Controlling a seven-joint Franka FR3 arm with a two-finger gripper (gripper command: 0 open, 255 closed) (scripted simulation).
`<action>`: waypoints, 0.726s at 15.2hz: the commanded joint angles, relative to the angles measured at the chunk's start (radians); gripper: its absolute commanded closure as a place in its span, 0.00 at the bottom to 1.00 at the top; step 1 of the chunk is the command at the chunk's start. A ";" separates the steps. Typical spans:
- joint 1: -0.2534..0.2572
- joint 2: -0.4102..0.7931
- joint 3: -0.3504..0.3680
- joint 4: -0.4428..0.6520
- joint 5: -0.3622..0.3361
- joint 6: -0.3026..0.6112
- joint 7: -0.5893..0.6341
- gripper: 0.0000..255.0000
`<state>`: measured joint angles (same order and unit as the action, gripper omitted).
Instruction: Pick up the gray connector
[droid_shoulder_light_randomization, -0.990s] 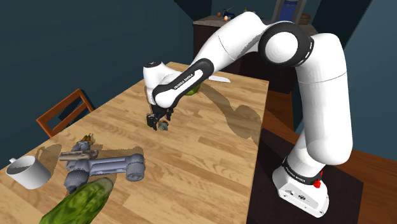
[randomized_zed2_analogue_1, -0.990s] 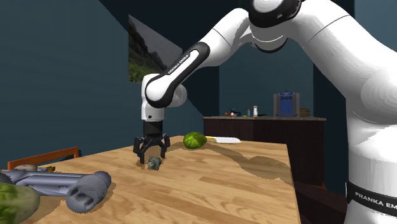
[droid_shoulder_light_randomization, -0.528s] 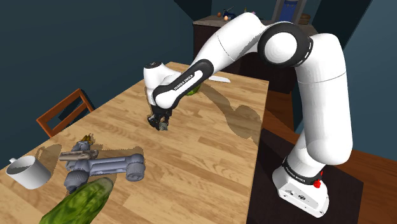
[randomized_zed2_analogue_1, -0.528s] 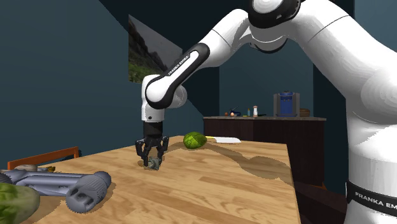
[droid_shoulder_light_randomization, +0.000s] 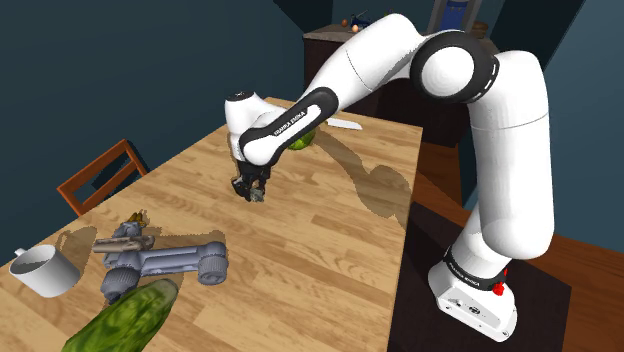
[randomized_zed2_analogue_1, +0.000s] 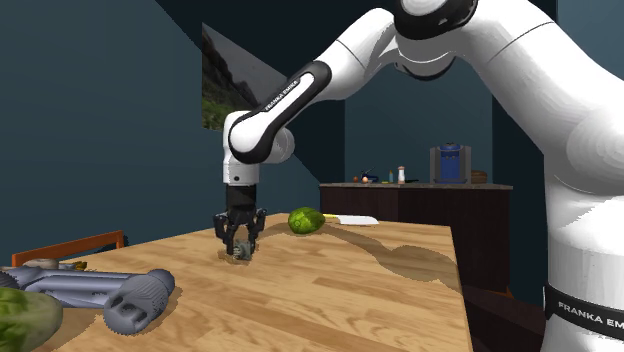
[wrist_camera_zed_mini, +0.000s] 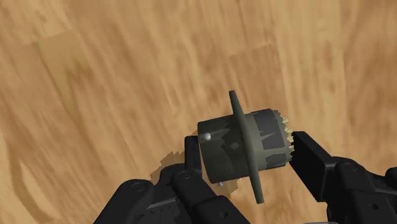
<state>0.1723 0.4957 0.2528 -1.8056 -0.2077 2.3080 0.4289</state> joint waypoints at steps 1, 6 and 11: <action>-0.001 -0.011 0.003 0.010 0.005 -0.021 -0.004 1.00; -0.007 -0.048 0.011 0.025 0.020 -0.072 -0.015 1.00; -0.011 -0.082 0.018 0.046 0.033 -0.125 -0.025 1.00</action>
<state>0.1619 0.4219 0.2692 -1.7617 -0.1771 2.1933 0.4052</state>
